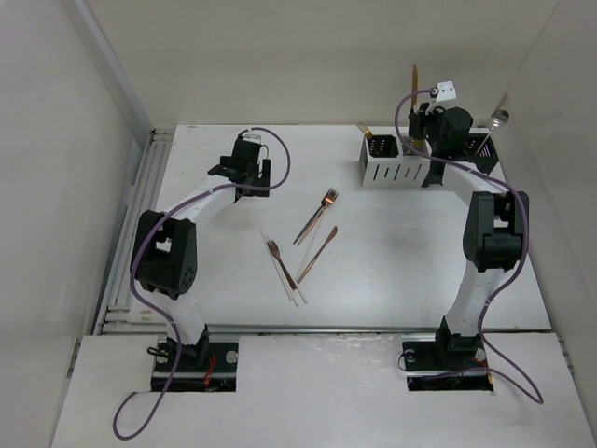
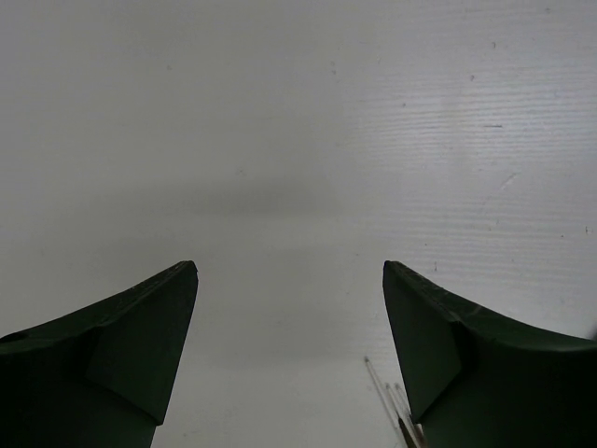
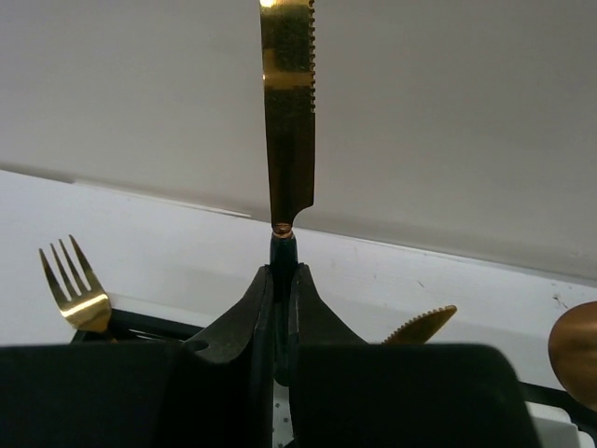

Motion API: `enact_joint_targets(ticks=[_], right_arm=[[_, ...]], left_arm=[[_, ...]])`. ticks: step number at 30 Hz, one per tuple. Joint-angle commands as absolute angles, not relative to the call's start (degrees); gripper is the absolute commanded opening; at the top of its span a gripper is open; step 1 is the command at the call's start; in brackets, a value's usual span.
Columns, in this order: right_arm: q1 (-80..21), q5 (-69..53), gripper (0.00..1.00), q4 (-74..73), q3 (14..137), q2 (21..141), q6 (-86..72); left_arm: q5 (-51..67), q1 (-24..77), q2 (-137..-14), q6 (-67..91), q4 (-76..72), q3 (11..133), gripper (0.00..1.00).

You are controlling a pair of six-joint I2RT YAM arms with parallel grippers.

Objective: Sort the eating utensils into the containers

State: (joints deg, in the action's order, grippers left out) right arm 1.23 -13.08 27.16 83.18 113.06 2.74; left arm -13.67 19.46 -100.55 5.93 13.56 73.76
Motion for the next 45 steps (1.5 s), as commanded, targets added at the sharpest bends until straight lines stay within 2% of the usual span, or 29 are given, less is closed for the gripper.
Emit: enact_joint_targets(ticks=[1, 7, 11, 14, 15, 16, 20, 24, 29, 31, 34, 42, 45], right_arm=[[0.79, -15.12, 0.0, 34.19, 81.58, 113.2, 1.23], [0.79, -14.16, 0.0, 34.8, 75.68, 110.66, 0.62], [1.31, -13.54, 0.17, 34.8, 73.92, 109.6, 0.62], [1.32, -13.54, 0.38, 34.8, 72.17, 108.29, 1.14], [1.32, -13.54, 0.51, 34.8, 71.46, 108.28, 1.14], [1.32, -14.06, 0.58, 34.8, 71.46, 107.67, 1.14], [1.32, -14.06, 0.67, 34.8, 70.22, 104.6, 2.28], [1.32, -14.06, 0.68, 34.8, 69.7, 99.42, 4.04], [-0.34, -10.11, 0.68, 31.04, 68.47, 91.77, 4.04], [-1.4, -8.88, 0.66, 29.01, 67.68, 87.9, 4.04], [-4.12, -7.56, 0.63, 24.53, 65.75, 83.08, 4.04], [-6.5, -6.51, 0.58, 20.22, 57.13, 72.61, 4.04], [-6.5, -6.5, 0.58, 18.63, 55.99, 69.53, 4.57]], left_arm=[[-13.62, 18.98, -101.86, 7.21, 16.34, 79.36, 0.78], [-11.87, 18.46, -101.87, 5.81, 16.35, 80.51, 0.78], [-10.11, 18.46, -101.87, 3.96, 15.82, 80.51, 0.78], [-8.62, 18.98, -101.34, 2.64, 15.29, 81.04, 0.78], [-8.61, 18.98, -101.34, 1.85, 15.29, 81.04, 0.78], [-7.83, 18.98, -100.82, 0.98, 15.29, 81.04, 0.78], [-4.4, 20.91, -100.28, -0.35, 15.29, 81.04, 0.78], [-0.54, 23.1, -99.76, -4.63, 15.82, 82.08, 0.75], [10.54, 26.62, -101.33, -11.51, 16.35, 83.4, 0.75], [12.21, 28.47, -103.7, -12.12, 16.35, 84.02, 0.71], [12.74, 31.01, -105.99, -12.13, 15.22, 85.34, 0.63], [11.61, 36.65, -112.05, -14.51, 10.2, 88.51, 0.61], [9.5, 36.65, -115.04, -12.4, 9.58, 89.82, 0.53]])
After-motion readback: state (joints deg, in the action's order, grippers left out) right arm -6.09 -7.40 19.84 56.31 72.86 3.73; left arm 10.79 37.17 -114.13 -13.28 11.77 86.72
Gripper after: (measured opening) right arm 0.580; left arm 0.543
